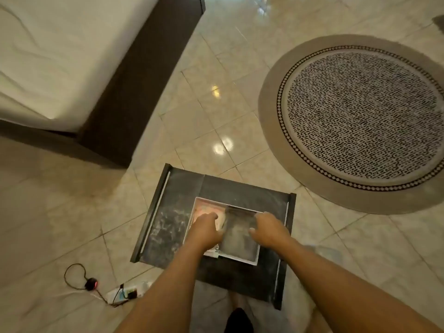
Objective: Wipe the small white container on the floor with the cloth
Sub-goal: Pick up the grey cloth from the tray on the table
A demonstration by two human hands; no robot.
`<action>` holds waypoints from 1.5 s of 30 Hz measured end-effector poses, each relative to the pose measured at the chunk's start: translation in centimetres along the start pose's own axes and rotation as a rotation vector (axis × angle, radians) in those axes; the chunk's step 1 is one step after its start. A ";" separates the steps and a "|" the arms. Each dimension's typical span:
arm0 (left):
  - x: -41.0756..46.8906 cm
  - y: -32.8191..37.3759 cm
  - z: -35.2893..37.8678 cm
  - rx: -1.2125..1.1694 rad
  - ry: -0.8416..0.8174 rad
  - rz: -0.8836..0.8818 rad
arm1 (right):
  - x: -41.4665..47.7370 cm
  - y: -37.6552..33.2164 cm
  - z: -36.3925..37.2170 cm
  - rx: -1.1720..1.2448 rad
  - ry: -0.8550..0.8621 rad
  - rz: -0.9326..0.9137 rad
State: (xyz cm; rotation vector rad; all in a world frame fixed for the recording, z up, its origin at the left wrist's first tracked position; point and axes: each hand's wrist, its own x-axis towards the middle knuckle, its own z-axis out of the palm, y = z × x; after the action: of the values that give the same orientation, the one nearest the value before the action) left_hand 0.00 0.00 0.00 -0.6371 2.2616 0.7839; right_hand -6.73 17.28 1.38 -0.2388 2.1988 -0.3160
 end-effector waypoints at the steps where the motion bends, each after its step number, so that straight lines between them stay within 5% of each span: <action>1: 0.9 -0.1 0.6 -0.019 0.004 -0.003 | 0.8 0.3 0.6 0.002 -0.005 0.009; 26: 10.0 -0.6 7.3 -0.235 0.192 -0.033 | 8.0 -0.3 6.8 -0.122 0.154 0.188; 34: 8.2 -0.8 7.2 -0.200 0.182 0.062 | 7.5 -0.1 6.5 -0.175 0.149 0.135; 45: 1.5 1.2 2.9 -0.293 0.092 0.342 | 3.6 0.8 3.0 0.064 0.320 0.025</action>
State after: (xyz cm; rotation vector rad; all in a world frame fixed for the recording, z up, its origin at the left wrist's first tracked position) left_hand -0.57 2.47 -2.37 -0.4243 2.3943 1.2934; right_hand -6.52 16.57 -3.30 -0.1320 2.4995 -0.4350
